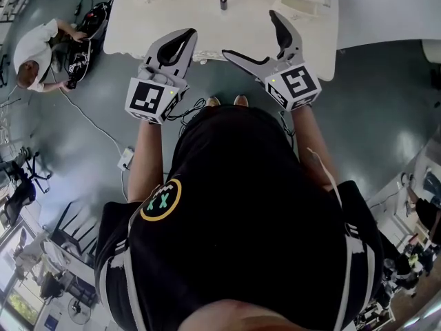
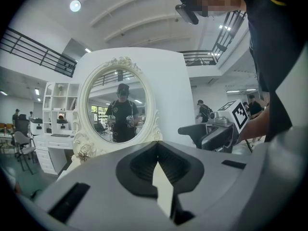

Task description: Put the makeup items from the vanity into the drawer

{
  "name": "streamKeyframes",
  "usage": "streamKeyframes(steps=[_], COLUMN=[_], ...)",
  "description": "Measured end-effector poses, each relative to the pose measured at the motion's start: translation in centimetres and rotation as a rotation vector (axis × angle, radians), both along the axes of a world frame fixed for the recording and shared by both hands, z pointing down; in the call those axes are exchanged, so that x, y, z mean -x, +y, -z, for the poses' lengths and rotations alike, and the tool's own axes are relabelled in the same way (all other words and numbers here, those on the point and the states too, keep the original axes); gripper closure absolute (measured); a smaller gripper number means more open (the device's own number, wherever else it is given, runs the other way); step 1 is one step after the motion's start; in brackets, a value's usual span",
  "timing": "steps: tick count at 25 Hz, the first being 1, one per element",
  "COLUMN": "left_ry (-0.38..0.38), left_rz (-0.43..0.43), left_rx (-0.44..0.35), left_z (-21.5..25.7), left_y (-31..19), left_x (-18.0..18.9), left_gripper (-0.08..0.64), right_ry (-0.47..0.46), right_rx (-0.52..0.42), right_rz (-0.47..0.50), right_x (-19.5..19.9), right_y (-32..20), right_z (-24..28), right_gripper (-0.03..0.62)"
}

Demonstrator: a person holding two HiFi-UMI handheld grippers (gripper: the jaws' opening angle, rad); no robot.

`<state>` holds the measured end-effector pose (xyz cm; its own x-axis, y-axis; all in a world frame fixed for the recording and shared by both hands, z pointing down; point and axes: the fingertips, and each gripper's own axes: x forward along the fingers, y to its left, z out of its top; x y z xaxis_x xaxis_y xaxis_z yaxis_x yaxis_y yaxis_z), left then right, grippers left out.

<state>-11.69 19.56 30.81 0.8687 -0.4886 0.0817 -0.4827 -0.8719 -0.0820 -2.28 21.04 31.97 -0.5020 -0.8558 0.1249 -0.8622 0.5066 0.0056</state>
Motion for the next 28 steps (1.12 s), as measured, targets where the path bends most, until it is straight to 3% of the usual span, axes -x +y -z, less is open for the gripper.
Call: streamKeyframes(steps=[11,18,21,25,28], left_ry=[-0.034,-0.043,-0.032,-0.01,-0.035], left_rz=[0.064,0.058,0.045,0.031,0.017], left_rx=[0.007,0.022,0.031,0.036,0.028], left_z=[-1.1,-2.5,-3.6,-2.7,-2.7], left_y=[0.5,-2.1,-5.2,-12.8,-17.5], left_x=[-2.1,-2.2,-3.4,-8.1,-11.5], left_gripper=[0.54,0.54,0.54,0.54,0.54], right_ry=[-0.002,0.007,0.016,0.035,0.038], right_rx=[0.018,0.038,0.046,0.06,0.073], right_rz=[0.064,0.061,0.046,0.032,0.02], right_x=[-2.7,-3.2,-4.5,-8.9,-11.9], right_y=[0.1,-2.3,-5.3,-12.3,-16.6], right_z=[-1.8,-3.1,-4.2,-3.3,-3.4], right_gripper=[-0.006,-0.006,-0.006,-0.006,-0.006])
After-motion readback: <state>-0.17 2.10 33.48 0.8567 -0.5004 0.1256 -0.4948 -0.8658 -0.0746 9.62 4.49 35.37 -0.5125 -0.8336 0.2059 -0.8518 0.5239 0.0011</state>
